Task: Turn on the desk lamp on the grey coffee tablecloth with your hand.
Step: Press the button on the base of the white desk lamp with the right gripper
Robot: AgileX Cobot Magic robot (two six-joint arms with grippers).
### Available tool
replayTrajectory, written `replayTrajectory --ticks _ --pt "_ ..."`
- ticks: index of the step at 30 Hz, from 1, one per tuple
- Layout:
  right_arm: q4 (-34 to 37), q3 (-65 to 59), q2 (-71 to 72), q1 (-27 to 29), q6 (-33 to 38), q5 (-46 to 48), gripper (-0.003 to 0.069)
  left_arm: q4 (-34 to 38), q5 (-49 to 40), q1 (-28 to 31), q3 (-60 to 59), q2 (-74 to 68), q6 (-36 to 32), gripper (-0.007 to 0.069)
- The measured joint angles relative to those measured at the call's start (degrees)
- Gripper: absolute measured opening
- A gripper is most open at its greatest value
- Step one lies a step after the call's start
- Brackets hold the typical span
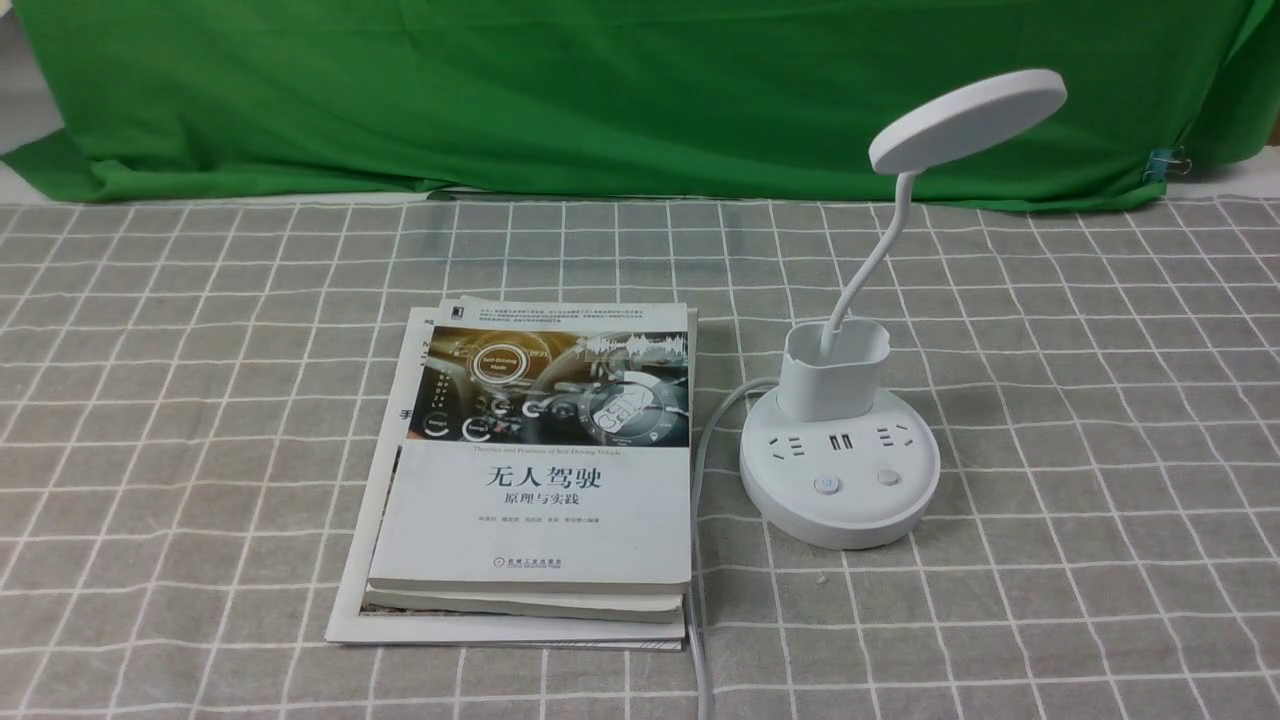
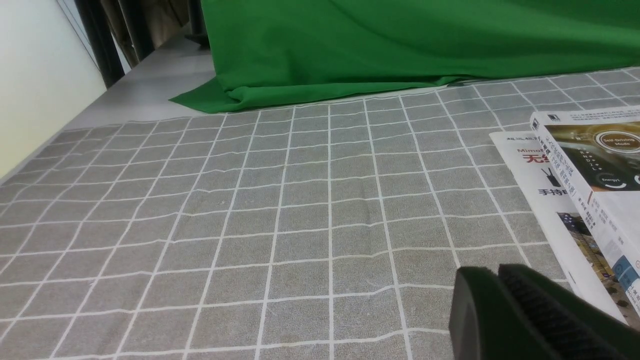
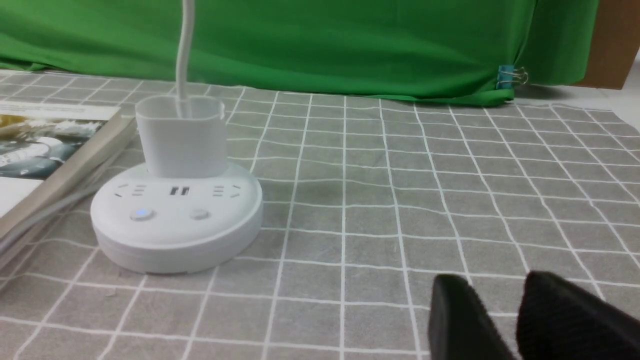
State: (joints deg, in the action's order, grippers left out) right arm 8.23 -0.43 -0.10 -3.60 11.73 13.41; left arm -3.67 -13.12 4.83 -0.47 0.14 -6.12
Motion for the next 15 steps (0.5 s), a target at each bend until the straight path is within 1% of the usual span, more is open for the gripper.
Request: replayTrajectory --ticks 4,5,7,8,10,11,12,13,14,15 --pt "-0.11 0.0 0.0 0.0 -0.13 -0.75 0.0242 0.0 0.0 0.0 0.0 0.0 0.0 0.0019" --pt "0.17 0.0 0.0 0.0 -1.65 -1.82 0.0242 0.0 0.0 0.0 0.0 0.0 0.0 0.0019" --pt "1.03 0.0 0.0 0.0 -8.64 -5.6 0.0242 0.0 0.0 0.0 0.0 0.0 0.0 0.0019" --pt "1.11 0.0 0.0 0.0 -9.49 -5.6 0.0242 0.0 0.0 0.0 0.0 0.0 0.0 0.0019" --pt "1.84 0.0 0.0 0.0 -22.01 -10.96 0.0242 0.0 0.0 0.0 0.0 0.0 0.0 0.0019" --pt "1.84 0.0 0.0 0.0 -22.01 -11.31 0.0242 0.0 0.0 0.0 0.0 0.0 0.0 0.0019" --pt "1.97 0.0 0.0 0.0 -27.67 -13.73 0.0242 0.0 0.0 0.0 0.0 0.0 0.0 0.0019" --pt "2.1 0.0 0.0 0.0 -29.88 -15.6 0.0239 0.0 0.0 0.0 0.0 0.0 0.0 0.0019" --pt "2.1 0.0 0.0 0.0 -30.53 -15.91 0.0238 0.0 0.0 0.0 0.0 0.0 0.0 0.0019" --pt "2.18 0.0 0.0 0.0 -32.48 -18.83 0.0229 0.0 0.0 0.0 0.0 0.0 -0.06 0.0019"
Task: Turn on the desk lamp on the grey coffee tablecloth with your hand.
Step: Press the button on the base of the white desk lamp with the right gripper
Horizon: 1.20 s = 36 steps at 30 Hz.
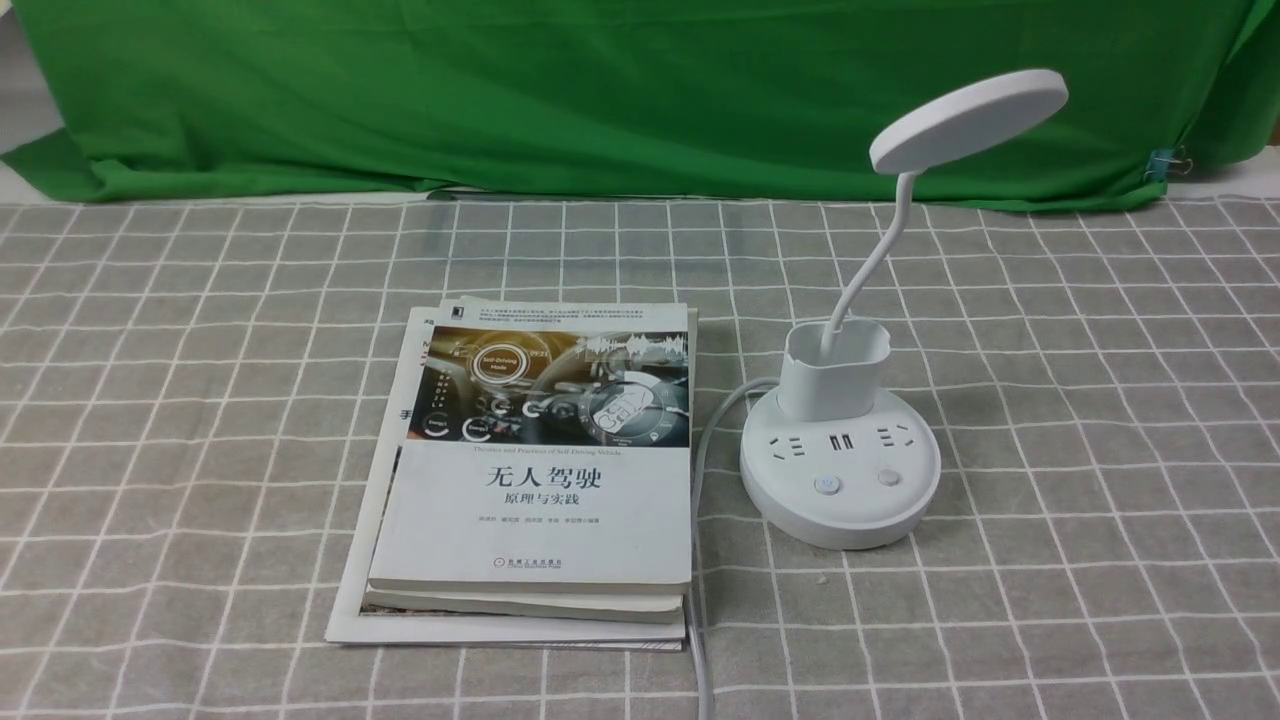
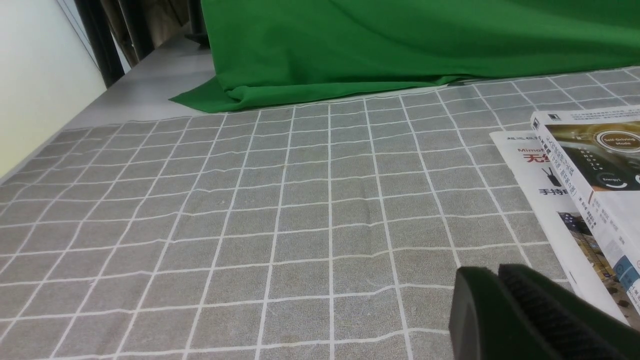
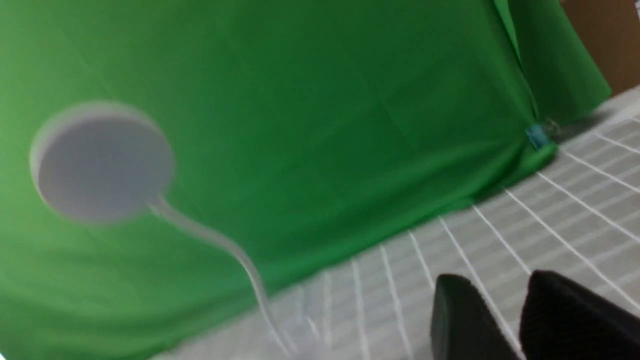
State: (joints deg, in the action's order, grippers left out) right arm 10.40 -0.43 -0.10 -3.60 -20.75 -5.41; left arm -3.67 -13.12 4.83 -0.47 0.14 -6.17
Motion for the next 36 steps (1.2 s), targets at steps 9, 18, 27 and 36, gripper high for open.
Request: replayTrajectory --ticks 9,18,27,36 --pt "0.15 15.82 -13.03 -3.61 13.3 18.5 0.0036 0.0 0.0 0.0 0.0 0.0 0.0 0.0019" --pt "0.09 43.05 -50.7 -6.36 29.04 49.29 0.0034 0.0 0.0 0.0 0.0 0.0 0.0 0.0019" --pt "-0.02 53.61 -74.77 -13.54 31.51 49.65 0.0034 0.0 0.0 0.0 0.0 0.0 0.0 0.0019" --pt "-0.13 63.67 -94.28 -16.94 33.22 46.31 0.0034 0.0 0.0 0.0 0.0 0.0 0.02 0.0019"
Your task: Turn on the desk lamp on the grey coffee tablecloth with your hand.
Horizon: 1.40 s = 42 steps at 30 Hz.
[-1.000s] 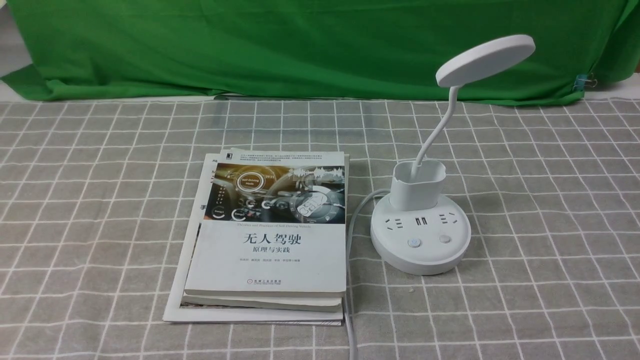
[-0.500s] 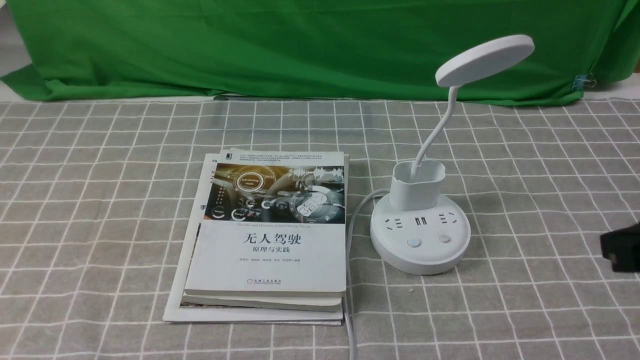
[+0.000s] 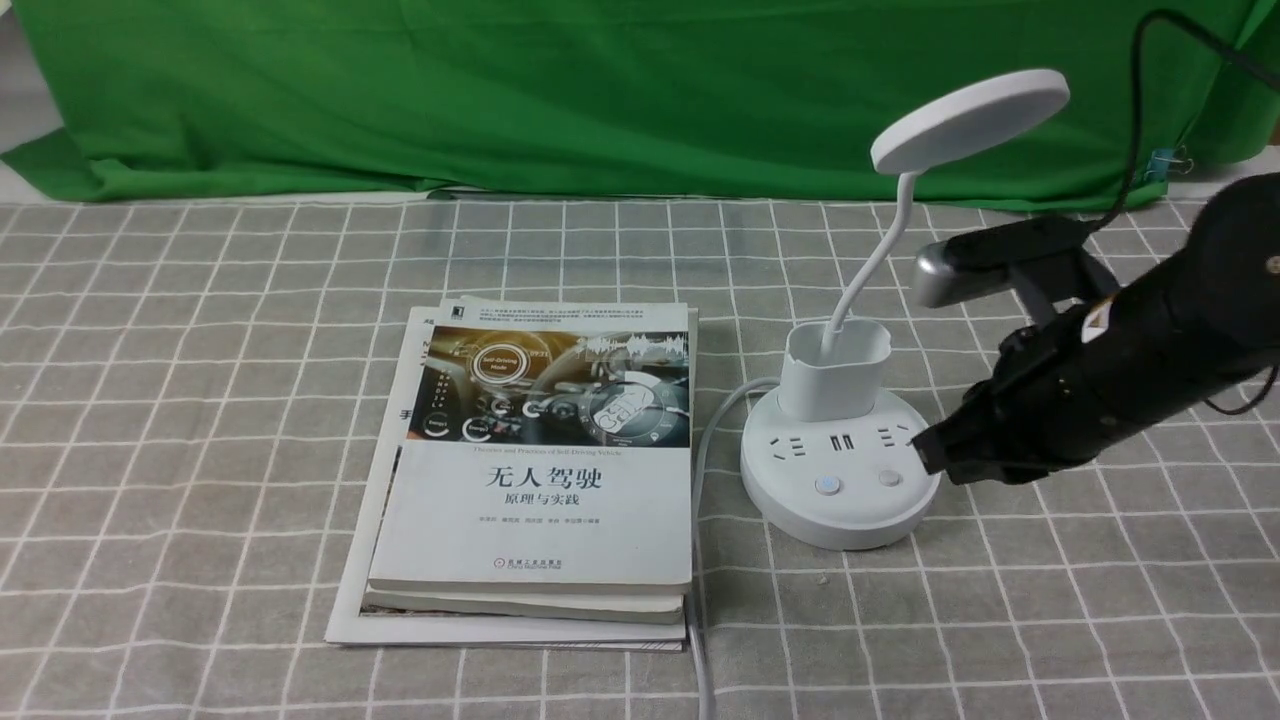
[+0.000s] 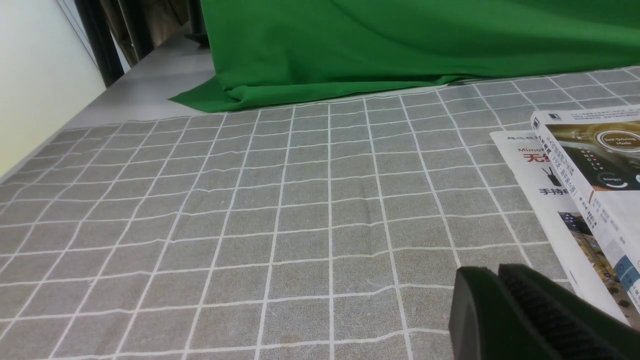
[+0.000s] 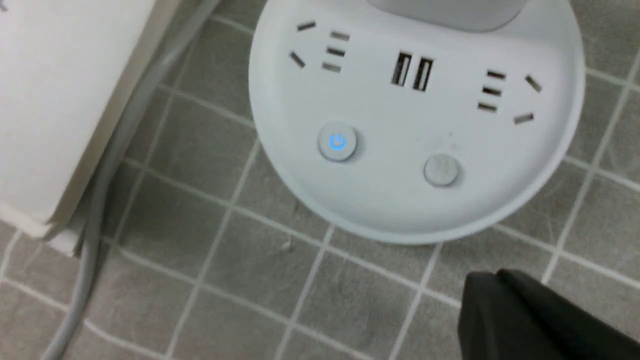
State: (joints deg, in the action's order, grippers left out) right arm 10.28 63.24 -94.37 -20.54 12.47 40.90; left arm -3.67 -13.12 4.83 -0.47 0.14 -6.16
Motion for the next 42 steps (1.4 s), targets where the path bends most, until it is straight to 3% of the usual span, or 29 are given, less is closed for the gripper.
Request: replayTrajectory --ticks 23,38,42 --pt "0.41 9.12 -15.09 -0.24 1.89 -2.26 0.0034 0.0 0.0 0.0 0.0 0.0 0.0 0.0019" --pt "0.37 8.37 -4.18 -0.24 2.02 1.48 0.0034 0.0 0.0 0.0 0.0 0.0 0.0 0.0019" --pt "0.37 2.84 3.08 -0.29 1.47 1.67 0.0034 0.0 0.0 0.0 0.0 0.0 0.0 0.0019"
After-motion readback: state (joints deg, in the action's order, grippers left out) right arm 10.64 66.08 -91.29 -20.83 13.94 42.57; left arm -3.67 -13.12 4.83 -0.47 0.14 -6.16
